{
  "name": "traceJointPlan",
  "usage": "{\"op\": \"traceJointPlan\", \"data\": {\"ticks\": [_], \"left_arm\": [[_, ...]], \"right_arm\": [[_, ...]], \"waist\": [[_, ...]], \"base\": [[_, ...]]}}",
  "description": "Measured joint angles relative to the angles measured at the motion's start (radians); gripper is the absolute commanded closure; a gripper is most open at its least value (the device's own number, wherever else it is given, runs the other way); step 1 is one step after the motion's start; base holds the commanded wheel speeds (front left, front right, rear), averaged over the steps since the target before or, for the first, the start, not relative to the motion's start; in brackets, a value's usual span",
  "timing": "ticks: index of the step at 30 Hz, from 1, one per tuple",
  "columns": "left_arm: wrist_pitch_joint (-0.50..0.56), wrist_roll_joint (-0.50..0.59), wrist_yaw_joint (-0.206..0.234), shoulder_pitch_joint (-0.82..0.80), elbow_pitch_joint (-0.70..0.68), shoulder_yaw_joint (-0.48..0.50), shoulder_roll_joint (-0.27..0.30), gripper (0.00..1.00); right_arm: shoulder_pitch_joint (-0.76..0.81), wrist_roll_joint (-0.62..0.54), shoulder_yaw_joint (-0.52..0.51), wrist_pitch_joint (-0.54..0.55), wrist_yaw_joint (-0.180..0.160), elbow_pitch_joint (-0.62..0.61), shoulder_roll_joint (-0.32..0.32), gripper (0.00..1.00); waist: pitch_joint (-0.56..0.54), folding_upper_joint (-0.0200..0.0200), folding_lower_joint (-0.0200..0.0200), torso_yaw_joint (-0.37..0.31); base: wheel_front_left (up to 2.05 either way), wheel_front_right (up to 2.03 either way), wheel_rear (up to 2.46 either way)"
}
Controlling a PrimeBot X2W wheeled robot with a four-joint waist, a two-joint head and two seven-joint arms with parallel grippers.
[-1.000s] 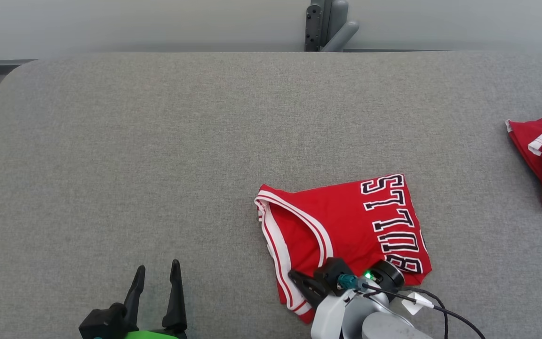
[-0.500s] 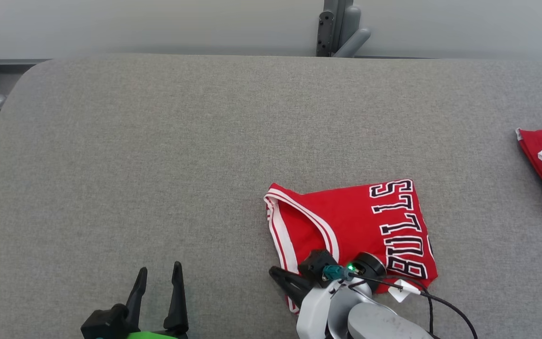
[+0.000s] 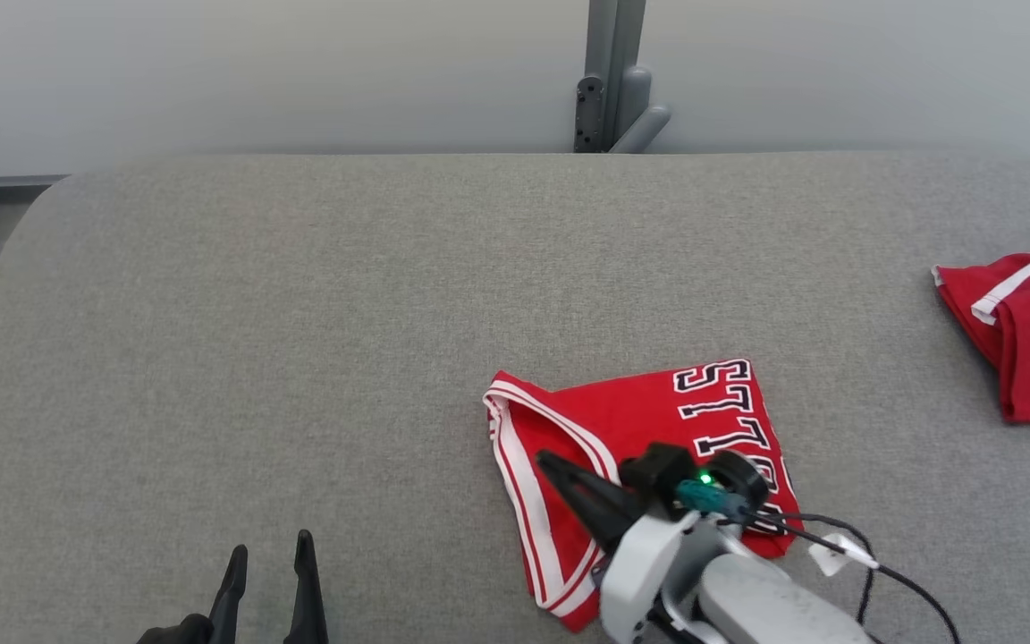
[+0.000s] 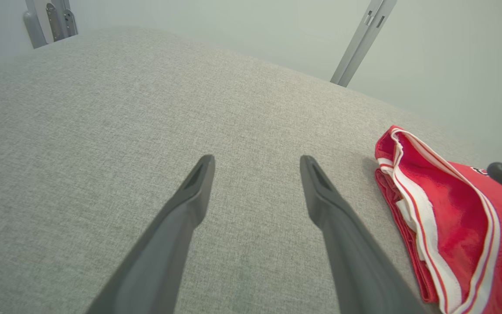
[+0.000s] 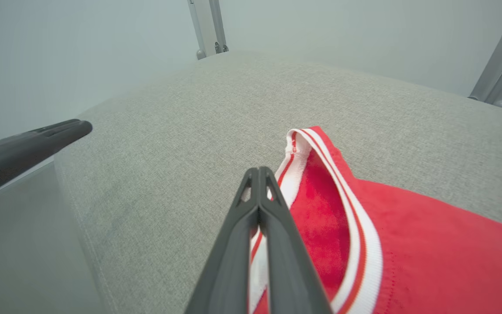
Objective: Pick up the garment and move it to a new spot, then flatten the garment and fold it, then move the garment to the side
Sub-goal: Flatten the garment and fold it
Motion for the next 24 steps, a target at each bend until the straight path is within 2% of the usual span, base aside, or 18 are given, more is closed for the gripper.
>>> {"op": "traceJointPlan", "data": {"ticks": [6, 12, 15, 21, 24], "left_arm": [[0.000, 0.004, 0.000, 0.024, -0.031, 0.021, 0.000, 0.00], [0.000, 0.012, 0.006, 0.029, -0.048, 0.019, 0.000, 0.00], [0.000, 0.015, 0.004, 0.027, -0.048, 0.013, 0.000, 0.00], [0.000, 0.019, -0.003, 0.002, -0.040, -0.007, 0.000, 0.00], [0.000, 0.017, 0.000, -0.005, -0.032, -0.019, 0.000, 0.00]], "right_arm": [[0.119, -0.113, -0.251, -0.023, 0.000, -0.135, -0.091, 1.00], [0.235, -0.200, -0.456, -0.030, 0.000, -0.192, -0.110, 1.00], [0.244, -0.213, -0.486, -0.032, -0.001, -0.190, -0.086, 1.00], [0.174, -0.214, -0.458, -0.032, 0.000, -0.110, -0.035, 1.00], [0.117, -0.209, -0.439, -0.032, 0.000, -0.006, -0.007, 1.00]], "waist": [[-0.028, 0.0000, 0.0000, -0.050], [-0.040, 0.0000, 0.0000, -0.090], [-0.032, 0.0000, 0.0000, -0.095], [-0.007, 0.0000, 0.0000, -0.079], [0.006, 0.0000, 0.0000, -0.051]], "base": [[0.00, 0.00, 0.00], [0.00, 0.00, 0.00], [0.00, 0.00, 0.00], [0.00, 0.00, 0.00], [0.00, 0.00, 0.00]]}}
